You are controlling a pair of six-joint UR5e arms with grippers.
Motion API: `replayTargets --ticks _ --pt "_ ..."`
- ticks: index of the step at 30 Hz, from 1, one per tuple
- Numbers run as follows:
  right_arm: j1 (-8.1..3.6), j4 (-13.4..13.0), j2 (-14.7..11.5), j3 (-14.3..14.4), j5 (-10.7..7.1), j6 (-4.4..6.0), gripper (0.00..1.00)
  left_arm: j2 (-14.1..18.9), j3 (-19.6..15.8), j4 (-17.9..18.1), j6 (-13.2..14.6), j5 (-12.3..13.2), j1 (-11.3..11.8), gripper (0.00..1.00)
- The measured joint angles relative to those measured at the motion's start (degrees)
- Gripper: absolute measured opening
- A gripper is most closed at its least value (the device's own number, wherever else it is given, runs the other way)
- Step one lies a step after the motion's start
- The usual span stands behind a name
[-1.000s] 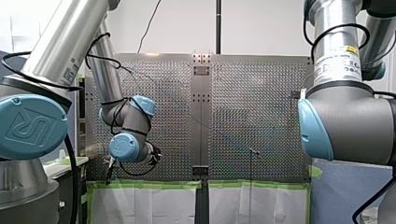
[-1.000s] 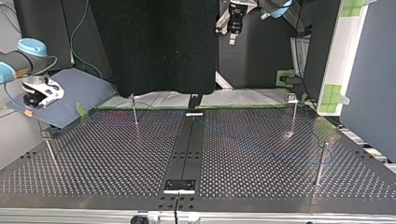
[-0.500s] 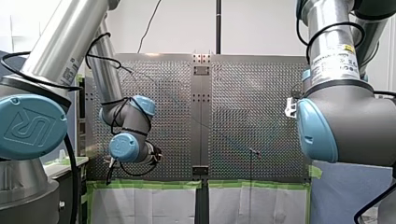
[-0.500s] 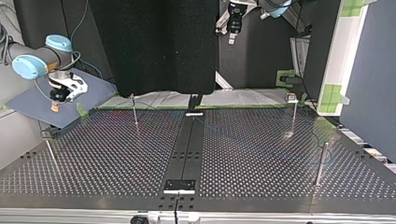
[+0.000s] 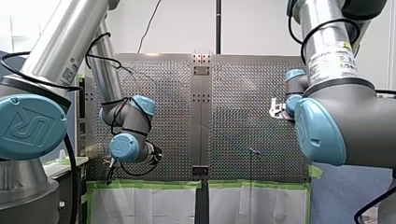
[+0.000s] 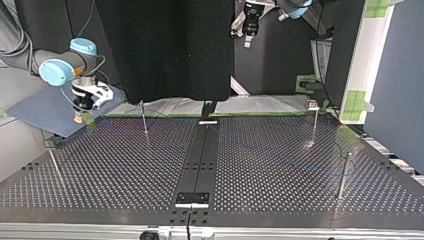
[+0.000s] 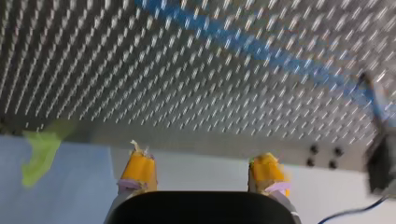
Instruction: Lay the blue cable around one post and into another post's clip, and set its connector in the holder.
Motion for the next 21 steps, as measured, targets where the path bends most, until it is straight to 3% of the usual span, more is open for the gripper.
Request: replayTargets --ticks 9,21 --pt "4.95 -0.4 -2.2 0.0 -0.34 -0.08 1.00 0.0 0.0 1.1 0.0 0.5 0.2 1.00" --pt "11.30 -0.1 -2.5 0.0 -0.54 -0.13 1.00 0.0 0.7 5.1 -1.6 3.3 0.5 1.00"
